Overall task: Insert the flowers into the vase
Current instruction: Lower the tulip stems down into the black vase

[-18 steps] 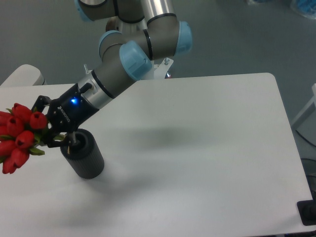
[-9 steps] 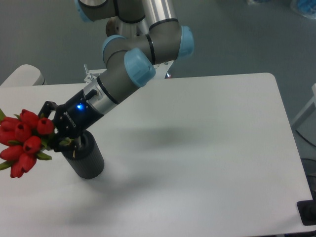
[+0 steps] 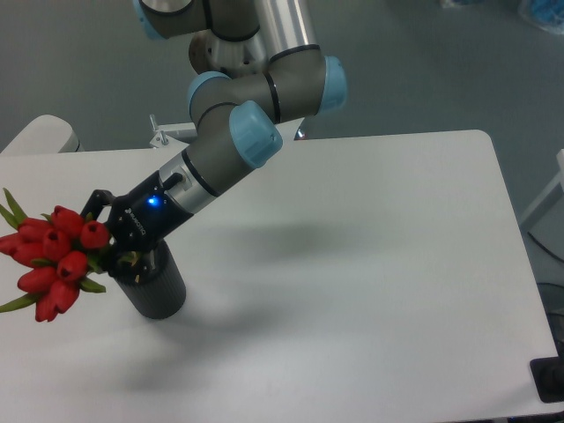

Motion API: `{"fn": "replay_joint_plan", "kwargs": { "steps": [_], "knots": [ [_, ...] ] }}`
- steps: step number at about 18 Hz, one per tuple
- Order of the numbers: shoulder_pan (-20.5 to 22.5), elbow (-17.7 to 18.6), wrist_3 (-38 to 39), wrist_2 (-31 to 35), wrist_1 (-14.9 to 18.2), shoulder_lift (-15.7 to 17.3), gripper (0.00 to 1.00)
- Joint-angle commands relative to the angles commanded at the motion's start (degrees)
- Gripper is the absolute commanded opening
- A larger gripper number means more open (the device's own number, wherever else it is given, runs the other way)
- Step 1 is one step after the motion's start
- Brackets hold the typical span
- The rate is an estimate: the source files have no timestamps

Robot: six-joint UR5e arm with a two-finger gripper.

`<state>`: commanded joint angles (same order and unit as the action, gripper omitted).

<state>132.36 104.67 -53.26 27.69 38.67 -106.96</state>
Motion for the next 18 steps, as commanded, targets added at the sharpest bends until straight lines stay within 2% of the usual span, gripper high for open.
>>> {"fn": "replay_joint_plan", "kwargs": {
  "steps": [11, 18],
  "knots": [
    [0.1, 1.8, -0.2, -0.3, -0.1, 0.1, 0.30],
    [1.2, 2.8, -1.4, -0.3, -0.1, 0.2, 0.45]
  ]
}}
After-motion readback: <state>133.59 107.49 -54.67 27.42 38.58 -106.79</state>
